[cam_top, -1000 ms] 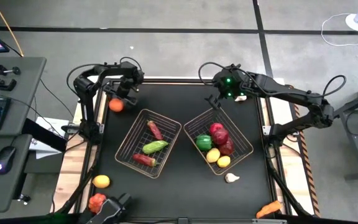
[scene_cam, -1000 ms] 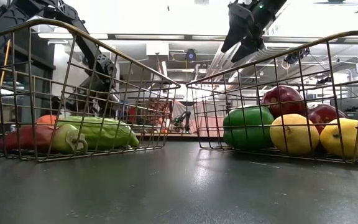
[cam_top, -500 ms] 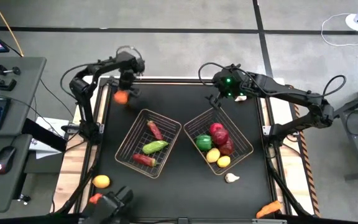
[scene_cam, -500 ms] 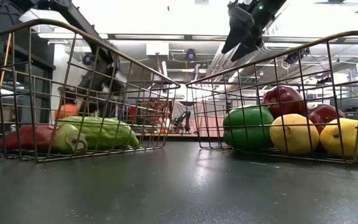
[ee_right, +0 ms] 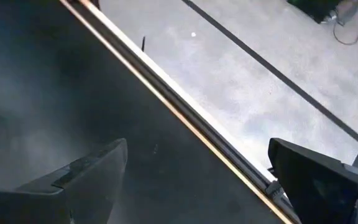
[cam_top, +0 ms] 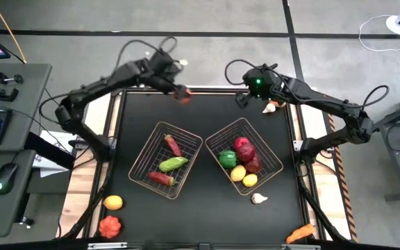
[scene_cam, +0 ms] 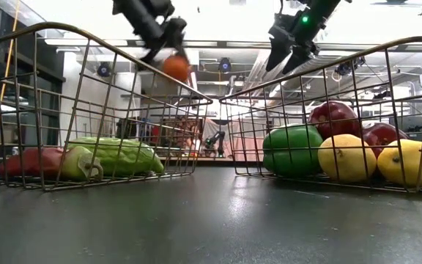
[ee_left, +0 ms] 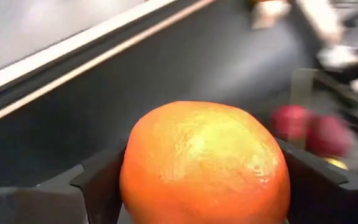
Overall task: Sort produce into baskets
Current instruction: Put the orange into the right basket
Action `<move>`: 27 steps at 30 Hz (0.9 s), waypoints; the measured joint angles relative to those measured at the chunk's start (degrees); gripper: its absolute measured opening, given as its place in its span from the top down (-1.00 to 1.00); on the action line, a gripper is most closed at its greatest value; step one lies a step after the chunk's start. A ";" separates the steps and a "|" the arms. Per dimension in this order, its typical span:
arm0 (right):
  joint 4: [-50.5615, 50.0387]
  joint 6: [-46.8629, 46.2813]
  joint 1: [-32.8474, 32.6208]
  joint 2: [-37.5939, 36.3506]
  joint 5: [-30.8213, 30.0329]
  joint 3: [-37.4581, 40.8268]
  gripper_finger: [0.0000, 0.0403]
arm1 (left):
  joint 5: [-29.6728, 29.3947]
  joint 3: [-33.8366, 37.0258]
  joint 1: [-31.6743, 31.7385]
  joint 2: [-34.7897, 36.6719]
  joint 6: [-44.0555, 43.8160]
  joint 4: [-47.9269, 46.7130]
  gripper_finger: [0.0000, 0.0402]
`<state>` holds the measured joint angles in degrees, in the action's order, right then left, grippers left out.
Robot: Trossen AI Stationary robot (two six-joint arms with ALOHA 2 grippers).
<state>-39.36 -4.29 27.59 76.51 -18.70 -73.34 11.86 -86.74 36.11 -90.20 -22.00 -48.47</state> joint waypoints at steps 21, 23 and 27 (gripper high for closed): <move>2.70 -8.94 2.22 -8.15 -0.23 -0.10 -0.90 | -0.06 -2.56 -25.51 -16.57 17.19 37.28 -0.58; 3.13 -9.23 2.56 -10.48 -0.28 -0.11 -0.90 | -0.13 -2.56 -26.11 -16.44 18.82 37.50 -0.58; 3.64 -10.92 2.72 -14.02 -0.39 -0.11 -0.90 | -0.52 -2.64 -26.53 -15.90 19.54 38.75 -0.58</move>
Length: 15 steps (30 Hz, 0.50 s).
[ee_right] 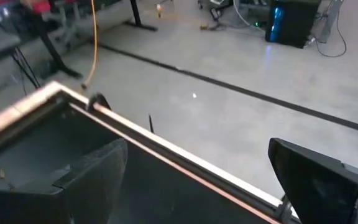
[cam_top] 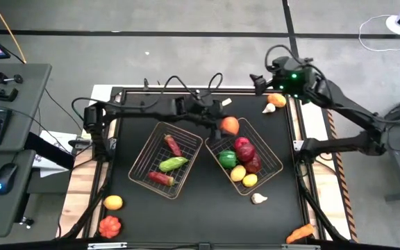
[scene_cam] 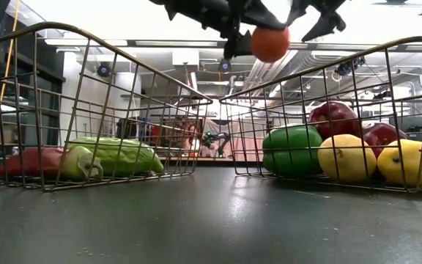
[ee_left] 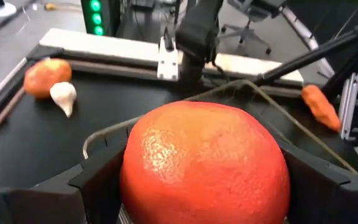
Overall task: Sort produce into baskets
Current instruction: Put the orange into the right basket
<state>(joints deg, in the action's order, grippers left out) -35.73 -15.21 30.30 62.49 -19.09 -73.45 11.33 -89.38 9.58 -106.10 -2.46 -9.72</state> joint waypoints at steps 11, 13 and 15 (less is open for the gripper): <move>-1.53 -1.30 -0.07 -1.70 1.66 0.00 -0.90 | -0.22 -0.02 0.13 -0.44 -3.05 5.27 -0.75; -1.92 -1.26 -0.07 -1.70 2.41 0.11 -0.90 | -0.20 -0.02 0.01 -0.44 -3.30 4.57 -0.87; -1.88 -0.86 -0.07 -1.65 2.68 0.13 -0.90 | -0.29 -0.02 -0.30 -0.44 -3.29 4.57 -0.95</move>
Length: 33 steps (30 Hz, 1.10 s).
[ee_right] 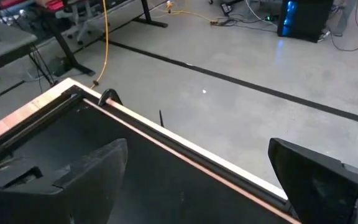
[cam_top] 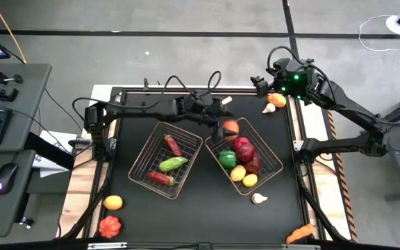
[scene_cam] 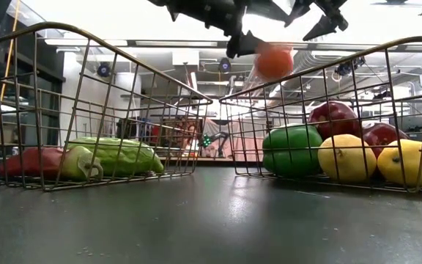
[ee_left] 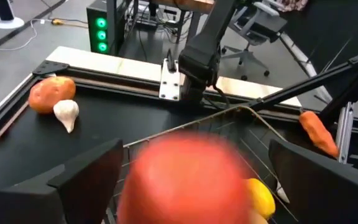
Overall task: Sort produce into baskets
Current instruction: Put the orange into the right basket, then put the top garlic into the left basket
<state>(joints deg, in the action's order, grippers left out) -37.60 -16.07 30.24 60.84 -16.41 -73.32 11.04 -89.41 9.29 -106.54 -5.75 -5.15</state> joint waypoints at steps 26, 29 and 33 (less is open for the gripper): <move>-10.32 -21.05 14.43 9.16 6.04 21.96 -0.90 | 4.14 2.71 13.90 16.66 -2.68 -25.50 -0.98; -6.07 -27.00 15.37 8.46 6.59 28.36 -0.90 | 3.39 2.71 15.35 17.35 0.31 -33.26 -0.98; 0.60 -32.17 16.06 8.72 4.93 31.01 -0.90 | 3.32 3.53 17.61 17.25 3.90 -35.44 -0.98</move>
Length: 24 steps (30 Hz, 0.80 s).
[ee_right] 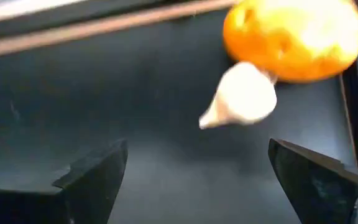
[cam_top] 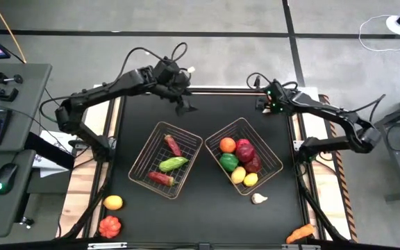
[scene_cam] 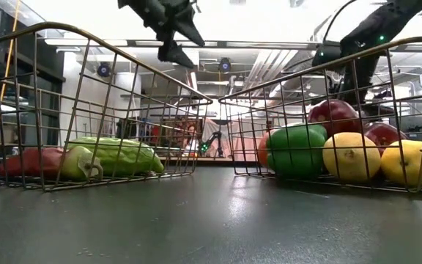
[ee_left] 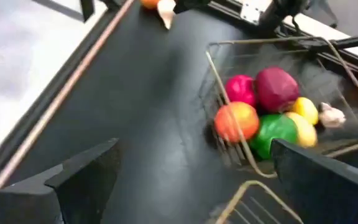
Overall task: Sort produce into baskets
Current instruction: Put the top garlic into the left basket
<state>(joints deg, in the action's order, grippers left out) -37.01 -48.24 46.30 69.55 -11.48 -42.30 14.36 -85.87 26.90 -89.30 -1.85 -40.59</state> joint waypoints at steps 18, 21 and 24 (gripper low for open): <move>1.86 -18.24 4.71 13.78 -6.62 -0.37 -0.90 | 11.02 22.67 10.47 8.55 -2.19 19.91 -0.98; 4.14 -21.00 4.72 15.17 -7.01 -0.37 -0.90 | 11.03 27.62 10.69 12.42 -4.65 25.04 -0.98; 4.93 -24.17 4.76 16.72 -8.30 -0.39 -0.90 | 11.05 31.90 10.64 16.35 -7.08 28.01 -0.98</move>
<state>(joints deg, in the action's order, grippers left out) -32.07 -72.41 51.06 86.28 -19.78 -42.70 25.42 -53.97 37.54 -72.94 -8.93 -12.58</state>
